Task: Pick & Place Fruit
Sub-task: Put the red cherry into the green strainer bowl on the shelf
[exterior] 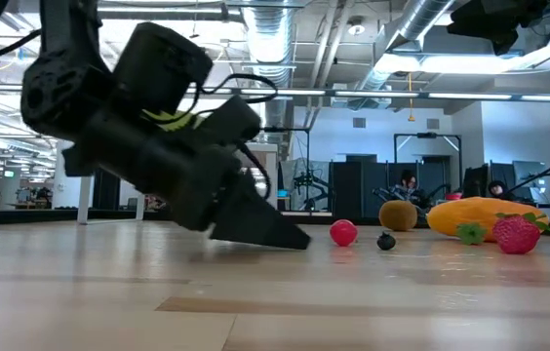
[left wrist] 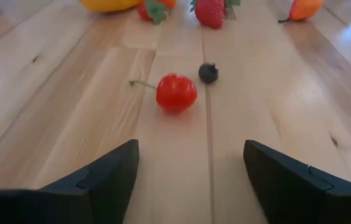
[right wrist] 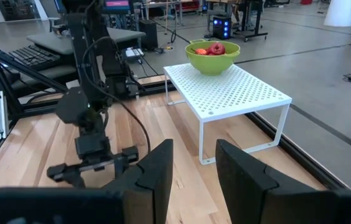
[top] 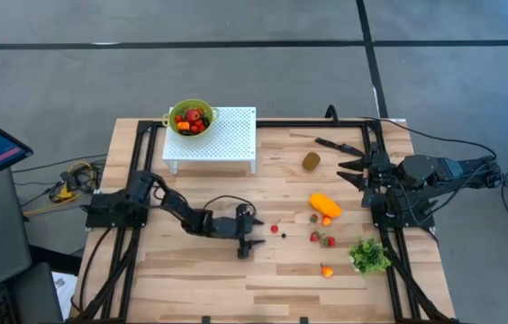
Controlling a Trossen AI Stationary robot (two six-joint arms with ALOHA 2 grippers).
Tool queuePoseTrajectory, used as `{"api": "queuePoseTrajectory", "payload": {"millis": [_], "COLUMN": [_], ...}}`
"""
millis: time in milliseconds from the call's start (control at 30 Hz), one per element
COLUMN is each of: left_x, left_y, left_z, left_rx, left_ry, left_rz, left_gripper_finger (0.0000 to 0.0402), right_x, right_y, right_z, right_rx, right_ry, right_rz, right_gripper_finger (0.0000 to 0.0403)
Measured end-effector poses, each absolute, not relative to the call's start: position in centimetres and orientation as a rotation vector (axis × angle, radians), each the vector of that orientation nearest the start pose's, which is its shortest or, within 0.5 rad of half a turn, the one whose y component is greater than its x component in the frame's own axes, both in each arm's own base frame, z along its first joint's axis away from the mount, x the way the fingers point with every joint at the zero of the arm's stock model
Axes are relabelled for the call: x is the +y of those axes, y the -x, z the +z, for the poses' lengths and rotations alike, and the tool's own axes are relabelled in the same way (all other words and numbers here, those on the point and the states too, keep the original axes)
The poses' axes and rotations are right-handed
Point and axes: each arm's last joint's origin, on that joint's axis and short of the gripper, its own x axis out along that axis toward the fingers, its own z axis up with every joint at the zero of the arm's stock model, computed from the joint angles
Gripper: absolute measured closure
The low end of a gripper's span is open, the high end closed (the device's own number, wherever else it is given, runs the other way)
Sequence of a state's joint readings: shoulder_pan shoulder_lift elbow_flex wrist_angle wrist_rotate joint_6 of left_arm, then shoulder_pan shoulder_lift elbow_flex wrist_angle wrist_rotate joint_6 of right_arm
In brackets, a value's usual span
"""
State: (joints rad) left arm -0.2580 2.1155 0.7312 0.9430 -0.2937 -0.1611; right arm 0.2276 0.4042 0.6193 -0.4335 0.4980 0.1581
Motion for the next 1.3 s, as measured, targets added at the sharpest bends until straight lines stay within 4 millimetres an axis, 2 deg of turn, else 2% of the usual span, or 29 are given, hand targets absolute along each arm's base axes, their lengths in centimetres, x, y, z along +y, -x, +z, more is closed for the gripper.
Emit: {"api": "queuePoseTrajectory", "payload": {"millis": [467, 767, 933, 1067, 1300], "left_x": [-8.0, -7.8, -7.9, -7.9, -8.0], "left_y": [-36.4, -38.3, -38.6, -38.6, -38.6], "left_z": [6.4, 4.0, 3.6, 3.5, 3.4], "left_rx": [0.373, 0.373, 0.377, 0.379, 0.383], "left_ry": [0.014, 0.02, 0.018, 0.016, 0.011], "left_rz": [0.151, 0.176, 0.178, 0.171, 0.159], "left_gripper_finger": [0.0112, 0.0112, 0.0114, 0.0132, 0.0199], "right_x": [0.8, 0.8, 0.8, 0.8, 0.8], "right_y": [-9.5, -9.5, -9.5, -9.5, -9.5], "right_z": [29.8, 29.8, 29.8, 29.8, 29.8], "right_rx": [0.183, 0.183, 0.183, 0.183, 0.183], "right_ry": [-0.079, -0.079, -0.079, -0.079, -0.079], "right_rz": [-0.284, -0.284, -0.285, -0.284, -0.284], "right_gripper_finger": [0.0287, 0.0287, 0.0287, 0.0287, 0.0287]}}
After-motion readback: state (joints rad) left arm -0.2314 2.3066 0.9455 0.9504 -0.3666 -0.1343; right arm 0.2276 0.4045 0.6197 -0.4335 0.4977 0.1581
